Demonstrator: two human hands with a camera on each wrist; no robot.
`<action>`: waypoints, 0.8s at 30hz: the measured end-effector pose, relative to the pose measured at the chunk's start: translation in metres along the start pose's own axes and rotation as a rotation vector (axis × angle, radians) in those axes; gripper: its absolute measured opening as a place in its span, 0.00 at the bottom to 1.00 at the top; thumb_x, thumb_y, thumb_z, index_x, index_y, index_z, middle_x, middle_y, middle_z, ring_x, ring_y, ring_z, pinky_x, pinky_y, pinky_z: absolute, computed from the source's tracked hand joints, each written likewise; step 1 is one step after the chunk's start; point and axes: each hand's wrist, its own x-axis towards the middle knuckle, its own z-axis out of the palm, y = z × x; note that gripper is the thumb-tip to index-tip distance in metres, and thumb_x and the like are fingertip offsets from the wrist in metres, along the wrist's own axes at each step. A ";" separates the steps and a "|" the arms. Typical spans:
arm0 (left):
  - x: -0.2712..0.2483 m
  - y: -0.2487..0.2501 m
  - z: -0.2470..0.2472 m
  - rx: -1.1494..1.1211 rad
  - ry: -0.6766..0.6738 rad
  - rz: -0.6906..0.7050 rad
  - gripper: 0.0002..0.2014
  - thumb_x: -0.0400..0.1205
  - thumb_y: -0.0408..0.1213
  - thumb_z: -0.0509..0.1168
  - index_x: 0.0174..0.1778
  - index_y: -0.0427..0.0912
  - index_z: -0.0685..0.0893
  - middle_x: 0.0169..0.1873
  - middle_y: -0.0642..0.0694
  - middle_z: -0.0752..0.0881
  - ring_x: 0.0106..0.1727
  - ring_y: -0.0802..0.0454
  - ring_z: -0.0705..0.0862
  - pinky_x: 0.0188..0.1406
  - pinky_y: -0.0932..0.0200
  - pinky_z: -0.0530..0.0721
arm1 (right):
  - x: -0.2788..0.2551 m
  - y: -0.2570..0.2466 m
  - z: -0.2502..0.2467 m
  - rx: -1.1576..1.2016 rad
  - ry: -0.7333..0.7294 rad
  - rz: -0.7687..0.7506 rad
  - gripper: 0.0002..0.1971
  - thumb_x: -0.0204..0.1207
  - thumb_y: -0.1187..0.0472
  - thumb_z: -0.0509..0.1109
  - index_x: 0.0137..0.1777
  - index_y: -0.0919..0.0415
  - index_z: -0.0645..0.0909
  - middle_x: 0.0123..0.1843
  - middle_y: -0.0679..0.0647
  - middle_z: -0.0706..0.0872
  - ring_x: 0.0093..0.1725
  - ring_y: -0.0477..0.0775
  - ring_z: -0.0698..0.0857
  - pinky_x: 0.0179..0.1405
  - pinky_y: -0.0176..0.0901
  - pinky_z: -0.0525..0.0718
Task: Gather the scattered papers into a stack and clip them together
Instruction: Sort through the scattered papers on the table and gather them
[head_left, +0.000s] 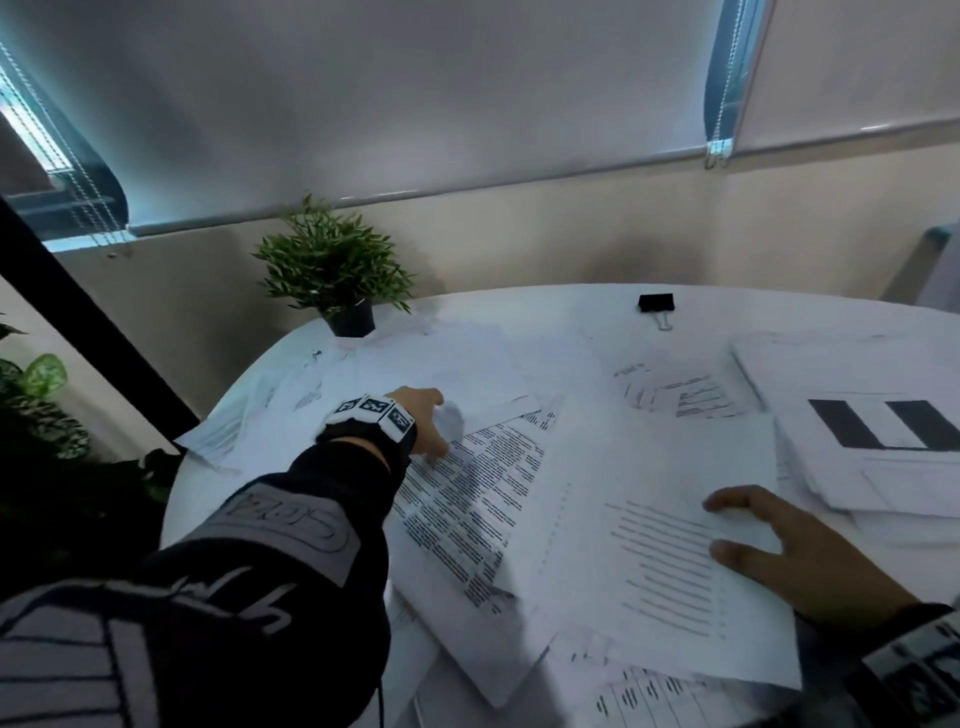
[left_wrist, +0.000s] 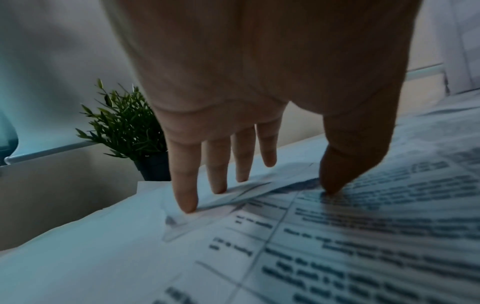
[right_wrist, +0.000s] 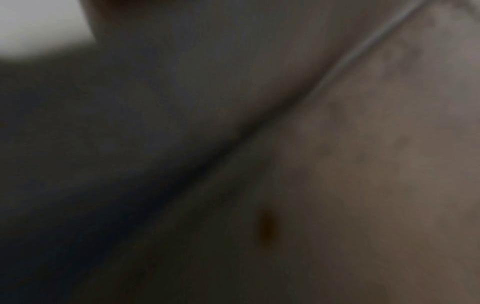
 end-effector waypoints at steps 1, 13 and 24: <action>0.001 0.000 0.000 0.000 0.014 0.005 0.24 0.69 0.49 0.71 0.60 0.49 0.76 0.59 0.43 0.84 0.51 0.42 0.84 0.49 0.52 0.83 | 0.001 0.002 -0.001 0.008 -0.002 0.006 0.14 0.75 0.59 0.73 0.54 0.39 0.76 0.57 0.36 0.79 0.53 0.39 0.78 0.43 0.33 0.75; -0.013 0.021 0.001 0.276 0.111 0.058 0.09 0.79 0.38 0.66 0.49 0.36 0.83 0.41 0.41 0.82 0.43 0.41 0.85 0.37 0.56 0.80 | 0.004 0.008 0.002 0.047 0.032 -0.055 0.14 0.72 0.61 0.76 0.51 0.42 0.80 0.57 0.39 0.82 0.54 0.38 0.80 0.44 0.30 0.76; -0.044 0.000 -0.017 -0.085 0.431 0.066 0.10 0.77 0.22 0.55 0.47 0.41 0.67 0.41 0.36 0.81 0.44 0.37 0.81 0.37 0.50 0.74 | 0.007 0.009 0.002 0.031 0.032 -0.075 0.13 0.71 0.61 0.76 0.53 0.45 0.81 0.59 0.42 0.82 0.57 0.41 0.80 0.47 0.26 0.74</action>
